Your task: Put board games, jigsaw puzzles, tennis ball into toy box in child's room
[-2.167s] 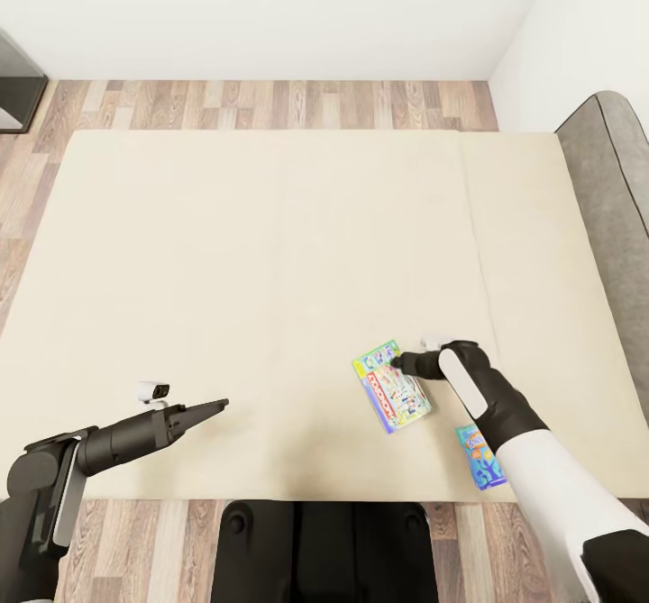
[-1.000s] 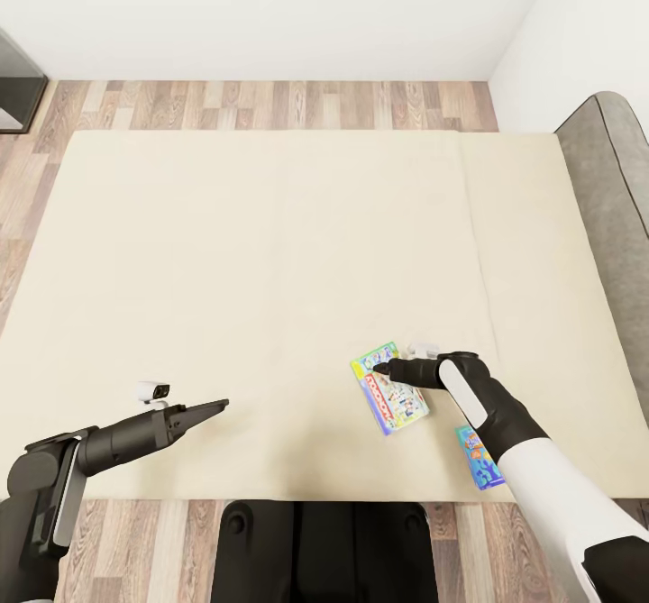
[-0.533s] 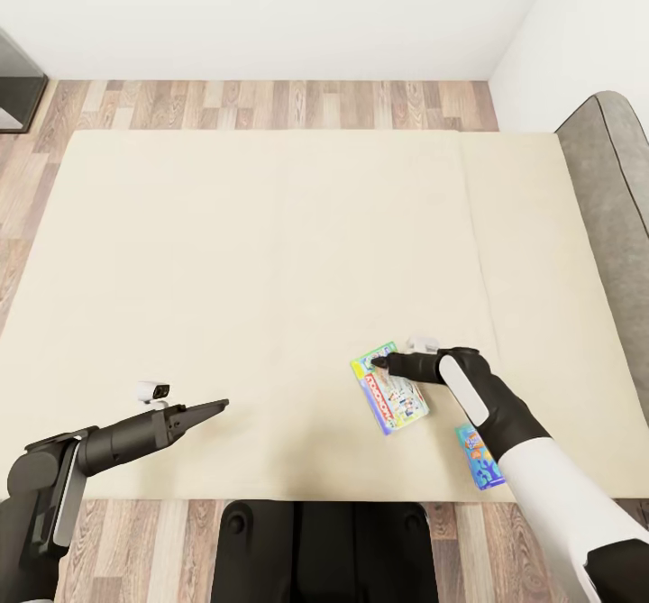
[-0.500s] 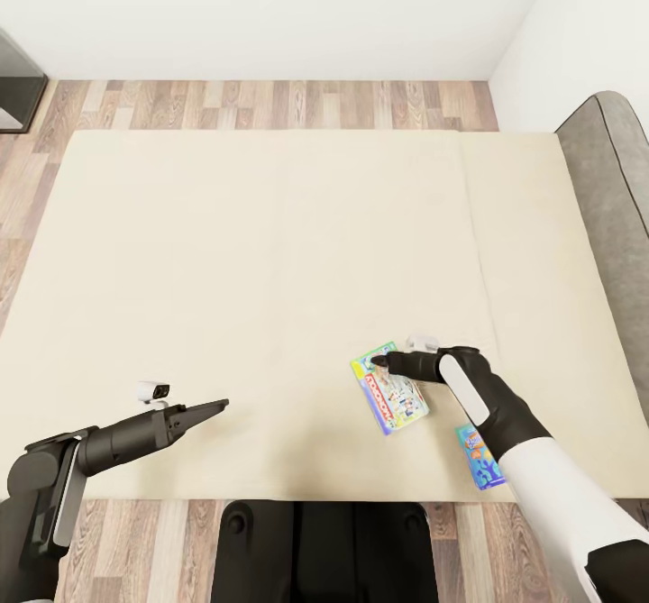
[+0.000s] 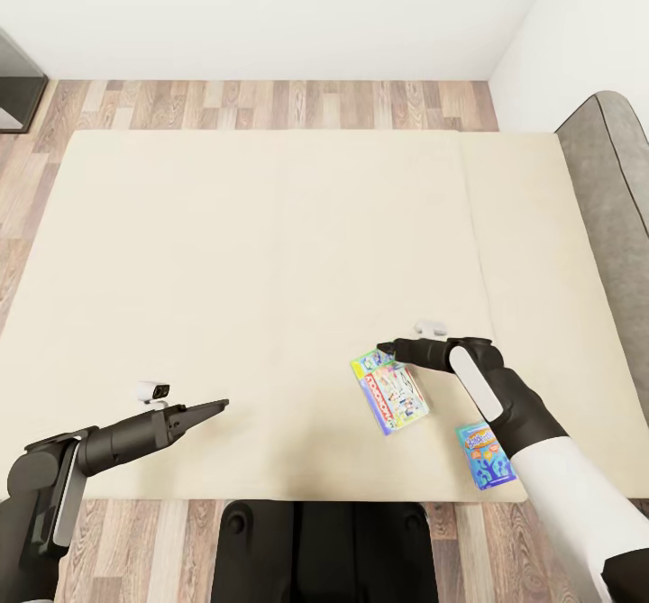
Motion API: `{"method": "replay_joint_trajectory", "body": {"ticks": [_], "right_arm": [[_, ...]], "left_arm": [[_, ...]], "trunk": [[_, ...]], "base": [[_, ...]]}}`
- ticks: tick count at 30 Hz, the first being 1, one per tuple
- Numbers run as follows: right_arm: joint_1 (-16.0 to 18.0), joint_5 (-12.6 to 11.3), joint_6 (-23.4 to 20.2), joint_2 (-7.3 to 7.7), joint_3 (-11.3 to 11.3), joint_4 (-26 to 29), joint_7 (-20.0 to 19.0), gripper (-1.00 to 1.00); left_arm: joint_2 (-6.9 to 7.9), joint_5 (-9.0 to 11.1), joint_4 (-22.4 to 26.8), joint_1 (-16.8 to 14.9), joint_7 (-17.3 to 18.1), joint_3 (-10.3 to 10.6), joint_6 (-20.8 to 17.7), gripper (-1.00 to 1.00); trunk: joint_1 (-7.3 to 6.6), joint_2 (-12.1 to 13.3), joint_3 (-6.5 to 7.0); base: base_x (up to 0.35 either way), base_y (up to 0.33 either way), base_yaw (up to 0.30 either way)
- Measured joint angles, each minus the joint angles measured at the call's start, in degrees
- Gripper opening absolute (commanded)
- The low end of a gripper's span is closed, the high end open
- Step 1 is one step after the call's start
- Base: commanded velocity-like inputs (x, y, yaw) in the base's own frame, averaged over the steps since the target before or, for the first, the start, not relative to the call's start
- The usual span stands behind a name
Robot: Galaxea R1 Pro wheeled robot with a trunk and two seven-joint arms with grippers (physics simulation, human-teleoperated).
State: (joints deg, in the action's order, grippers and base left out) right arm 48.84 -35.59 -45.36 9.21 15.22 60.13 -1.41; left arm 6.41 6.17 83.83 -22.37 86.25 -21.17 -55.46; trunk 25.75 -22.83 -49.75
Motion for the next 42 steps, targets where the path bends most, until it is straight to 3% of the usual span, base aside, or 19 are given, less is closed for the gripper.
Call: {"method": "replay_joint_trajectory", "body": {"ticks": [19,32,42], "right_arm": [[0.0,-0.13,0.23,0.87,-0.03,-0.54,0.26,1.0],[0.06,-0.02,2.58,0.87,-0.2,-5.92,0.24,1.0],[0.08,0.06,4.03,0.72,0.1,-7.03,0.11,1.0]], "left_arm": [[-0.05,0.0,0.0,-0.02,-0.02,-0.01,0.03,1.0],[0.0,-0.01,0.0,-0.03,0.02,0.0,0.0,1.0],[0.0,0.0,0.0,-0.01,0.02,0.0,-0.01,1.0]], "trunk": [[0.0,0.0,0.0],[0.0,0.0,0.0],[0.0,0.0,0.0]], "base": [[0.0,0.0,0.0],[0.0,0.0,0.0],[0.0,0.0,0.0]]}}
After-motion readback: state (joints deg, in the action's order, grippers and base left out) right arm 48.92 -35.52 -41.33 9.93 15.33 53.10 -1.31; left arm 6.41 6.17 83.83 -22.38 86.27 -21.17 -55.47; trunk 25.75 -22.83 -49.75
